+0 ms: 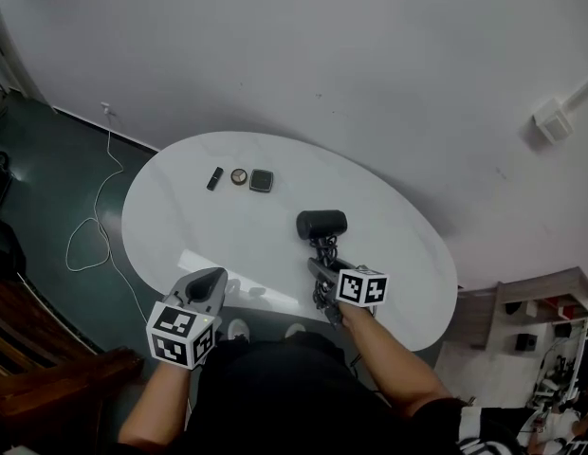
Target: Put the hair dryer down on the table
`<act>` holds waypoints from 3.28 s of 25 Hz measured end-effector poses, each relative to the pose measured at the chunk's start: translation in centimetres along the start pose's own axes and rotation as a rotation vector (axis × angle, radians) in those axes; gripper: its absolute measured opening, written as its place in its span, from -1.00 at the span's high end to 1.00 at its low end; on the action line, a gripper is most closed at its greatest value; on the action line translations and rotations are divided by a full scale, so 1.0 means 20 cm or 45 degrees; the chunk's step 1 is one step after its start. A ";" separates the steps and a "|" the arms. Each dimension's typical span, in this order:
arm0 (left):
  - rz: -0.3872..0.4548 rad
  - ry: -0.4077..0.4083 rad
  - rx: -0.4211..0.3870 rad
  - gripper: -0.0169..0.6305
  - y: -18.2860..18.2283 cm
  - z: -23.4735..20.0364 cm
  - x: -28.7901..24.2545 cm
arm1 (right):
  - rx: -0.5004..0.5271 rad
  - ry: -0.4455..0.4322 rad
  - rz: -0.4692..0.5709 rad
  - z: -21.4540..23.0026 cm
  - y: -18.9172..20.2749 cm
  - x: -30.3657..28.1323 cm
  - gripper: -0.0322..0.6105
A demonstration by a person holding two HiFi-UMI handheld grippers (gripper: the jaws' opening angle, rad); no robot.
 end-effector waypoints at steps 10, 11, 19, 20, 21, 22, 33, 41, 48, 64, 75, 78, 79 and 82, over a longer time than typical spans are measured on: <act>0.026 -0.110 0.039 0.91 0.02 -0.07 0.09 | 0.022 0.075 -0.059 0.11 -0.12 -0.38 0.29; 0.028 -0.126 0.043 0.91 0.02 -0.08 0.11 | 0.030 0.089 -0.060 0.12 -0.14 -0.41 0.29; 0.061 -0.253 0.086 0.91 0.05 -0.12 0.22 | 0.074 0.196 -0.094 0.11 -0.20 -0.59 0.28; 0.062 -0.264 0.094 0.91 0.05 -0.12 0.23 | 0.081 0.201 -0.095 0.11 -0.20 -0.60 0.28; 0.062 -0.273 0.102 0.91 0.06 -0.13 0.24 | 0.088 0.203 -0.097 0.10 -0.20 -0.61 0.28; 0.063 -0.280 0.109 0.91 0.07 -0.13 0.24 | 0.094 0.204 -0.102 0.10 -0.20 -0.62 0.28; 0.080 -0.219 0.136 0.91 0.06 -0.12 0.19 | 0.174 0.148 -0.219 0.08 -0.16 -0.56 0.20; 0.052 -0.102 0.090 0.91 0.04 -0.06 0.04 | 0.241 0.019 -0.098 -0.05 -0.16 -0.20 0.21; 0.005 0.080 -0.029 0.91 -0.03 0.14 -0.12 | 0.249 -0.101 0.218 -0.23 -0.20 0.24 0.85; -0.002 0.361 -0.159 0.91 -0.11 0.52 -0.22 | 0.188 -0.103 0.509 -0.33 -0.16 0.80 0.88; -0.053 0.374 -0.184 0.91 -0.07 0.56 -0.26 | 0.163 -0.049 0.512 -0.32 -0.09 0.85 0.88; -0.059 0.379 -0.196 0.91 -0.05 0.57 -0.25 | 0.154 -0.035 0.526 -0.31 -0.08 0.86 0.88; -0.060 0.378 -0.197 0.91 -0.05 0.57 -0.24 | 0.147 -0.032 0.530 -0.31 -0.08 0.86 0.88; -0.057 0.372 -0.195 0.91 -0.04 0.56 -0.23 | 0.141 -0.031 0.533 -0.31 -0.07 0.87 0.88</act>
Point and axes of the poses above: the fingertips, and each gripper's own axes: x backward along the fingers, z to its right, y out of its underside, the point moved 8 cm from there along x, backward along the fingers, and after that the axes turned 8 degrees about x, right-handed, at the moved point
